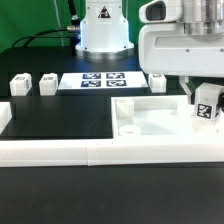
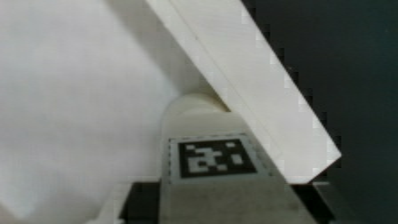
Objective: Assemble square table
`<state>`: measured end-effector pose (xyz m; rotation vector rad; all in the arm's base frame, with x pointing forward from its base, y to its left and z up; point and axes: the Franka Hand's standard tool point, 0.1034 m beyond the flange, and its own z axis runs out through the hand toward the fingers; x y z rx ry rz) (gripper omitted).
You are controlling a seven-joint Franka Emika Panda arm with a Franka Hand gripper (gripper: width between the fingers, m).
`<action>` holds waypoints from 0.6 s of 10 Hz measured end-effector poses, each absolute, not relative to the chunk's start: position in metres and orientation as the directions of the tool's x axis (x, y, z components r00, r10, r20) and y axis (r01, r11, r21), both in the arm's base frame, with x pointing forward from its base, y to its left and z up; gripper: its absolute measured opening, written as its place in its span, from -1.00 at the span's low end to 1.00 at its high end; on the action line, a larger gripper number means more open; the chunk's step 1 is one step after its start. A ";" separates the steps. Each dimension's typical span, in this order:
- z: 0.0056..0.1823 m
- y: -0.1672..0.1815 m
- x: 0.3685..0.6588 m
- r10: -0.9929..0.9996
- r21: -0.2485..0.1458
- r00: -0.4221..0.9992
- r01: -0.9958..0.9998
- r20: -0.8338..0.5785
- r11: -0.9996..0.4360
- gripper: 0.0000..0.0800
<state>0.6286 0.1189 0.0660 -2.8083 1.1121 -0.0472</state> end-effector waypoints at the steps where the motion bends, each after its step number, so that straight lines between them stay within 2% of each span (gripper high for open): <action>1: 0.066 0.118 0.628 -0.780 -0.119 0.625 -0.777 -0.036 -0.618 -0.27; 2: 0.068 0.118 0.627 -0.912 -0.081 0.400 -0.916 -0.092 -0.394 -0.27; 4: 0.066 0.119 0.631 -0.986 -0.058 0.060 -0.997 -0.153 -0.051 -0.27; 5: 0.065 0.119 0.631 -0.984 -0.054 -0.053 -0.997 -0.172 0.063 -0.27; 6: 0.065 0.119 0.631 -0.983 -0.055 -0.062 -0.996 -0.172 0.073 -0.27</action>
Offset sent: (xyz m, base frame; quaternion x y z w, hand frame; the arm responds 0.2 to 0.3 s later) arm 0.0188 0.0057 0.0004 0.0379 -0.0416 0.3895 0.9193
